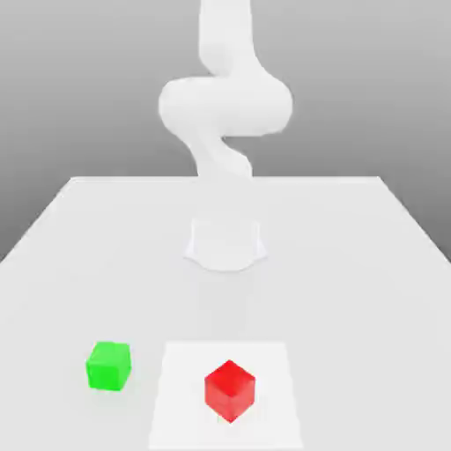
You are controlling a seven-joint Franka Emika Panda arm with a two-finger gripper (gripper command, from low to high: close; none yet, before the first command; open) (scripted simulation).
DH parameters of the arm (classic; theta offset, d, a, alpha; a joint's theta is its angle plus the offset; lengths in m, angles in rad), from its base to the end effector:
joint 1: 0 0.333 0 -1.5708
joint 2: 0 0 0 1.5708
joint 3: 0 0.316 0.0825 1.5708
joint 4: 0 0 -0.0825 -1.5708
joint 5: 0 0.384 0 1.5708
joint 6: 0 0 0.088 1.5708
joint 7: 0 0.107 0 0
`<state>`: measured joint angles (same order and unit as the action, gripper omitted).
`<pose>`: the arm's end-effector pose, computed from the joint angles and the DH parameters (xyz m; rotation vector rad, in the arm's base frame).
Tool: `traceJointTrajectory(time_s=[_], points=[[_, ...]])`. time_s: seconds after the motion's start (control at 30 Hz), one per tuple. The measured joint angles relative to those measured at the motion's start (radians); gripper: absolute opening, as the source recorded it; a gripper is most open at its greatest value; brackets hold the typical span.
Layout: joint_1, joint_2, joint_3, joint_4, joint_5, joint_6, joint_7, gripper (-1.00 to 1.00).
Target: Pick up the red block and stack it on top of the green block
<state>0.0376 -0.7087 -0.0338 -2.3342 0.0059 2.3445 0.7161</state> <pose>0.3817 -0.0027 0.6652 -2.5372 0.9477 -0.9374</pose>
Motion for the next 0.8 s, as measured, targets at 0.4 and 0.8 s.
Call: traceJointTrajectory(time_s=[0.4,0.8], points=[[0.141,0.442,-0.127,-0.165,0.055,0.215,-0.424,0.0],[0.152,0.872,-0.126,-0.293,0.072,0.45,-0.76,0.0]])
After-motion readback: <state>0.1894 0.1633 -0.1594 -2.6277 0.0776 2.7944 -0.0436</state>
